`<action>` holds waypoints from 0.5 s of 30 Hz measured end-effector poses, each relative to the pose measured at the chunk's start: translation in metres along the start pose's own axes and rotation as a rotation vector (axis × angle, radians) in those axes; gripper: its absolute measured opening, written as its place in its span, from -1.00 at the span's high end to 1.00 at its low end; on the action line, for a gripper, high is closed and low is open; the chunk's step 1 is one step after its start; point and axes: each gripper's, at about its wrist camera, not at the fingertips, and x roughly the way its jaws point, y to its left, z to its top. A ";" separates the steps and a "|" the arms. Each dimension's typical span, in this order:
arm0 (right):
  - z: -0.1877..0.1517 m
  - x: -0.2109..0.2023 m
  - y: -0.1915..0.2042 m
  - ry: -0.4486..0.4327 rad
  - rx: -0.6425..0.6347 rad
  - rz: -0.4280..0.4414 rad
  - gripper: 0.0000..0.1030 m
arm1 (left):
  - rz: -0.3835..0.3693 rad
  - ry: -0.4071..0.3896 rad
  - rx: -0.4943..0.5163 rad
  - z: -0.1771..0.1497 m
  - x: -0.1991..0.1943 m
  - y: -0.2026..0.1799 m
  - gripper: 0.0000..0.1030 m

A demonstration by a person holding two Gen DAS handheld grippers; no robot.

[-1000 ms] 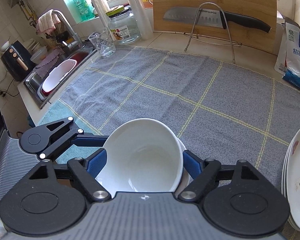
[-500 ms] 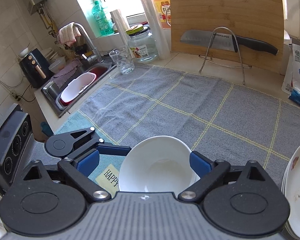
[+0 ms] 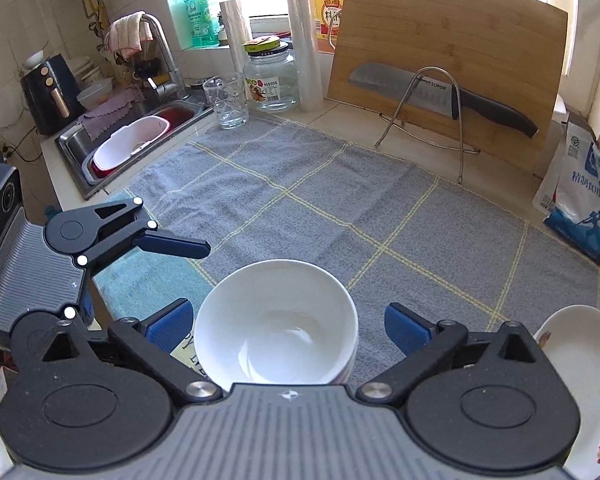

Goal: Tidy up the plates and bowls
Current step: 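Grip the three-bowl stack with the right gripper while the left gripper grips its opposite rim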

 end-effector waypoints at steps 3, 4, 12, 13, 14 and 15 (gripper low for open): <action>-0.005 -0.007 0.003 0.011 -0.036 -0.026 -1.00 | -0.029 0.008 0.036 -0.002 -0.003 0.003 -0.99; -0.008 -0.009 0.004 0.012 -0.050 -0.033 -1.00 | -0.039 0.014 0.047 -0.003 -0.004 0.003 -0.99; -0.044 0.001 0.011 0.097 -0.145 -0.041 -1.00 | -0.102 0.117 0.104 -0.021 0.014 0.013 -0.99; -0.049 0.007 0.012 0.111 -0.151 -0.047 -1.00 | -0.111 0.127 0.111 -0.023 0.017 0.015 -0.99; -0.055 0.015 0.012 0.125 -0.156 -0.049 -1.00 | -0.115 0.139 0.117 -0.024 0.021 0.015 -0.99; -0.060 0.023 0.011 0.137 -0.161 -0.055 -1.00 | -0.122 0.149 0.126 -0.026 0.025 0.016 -0.99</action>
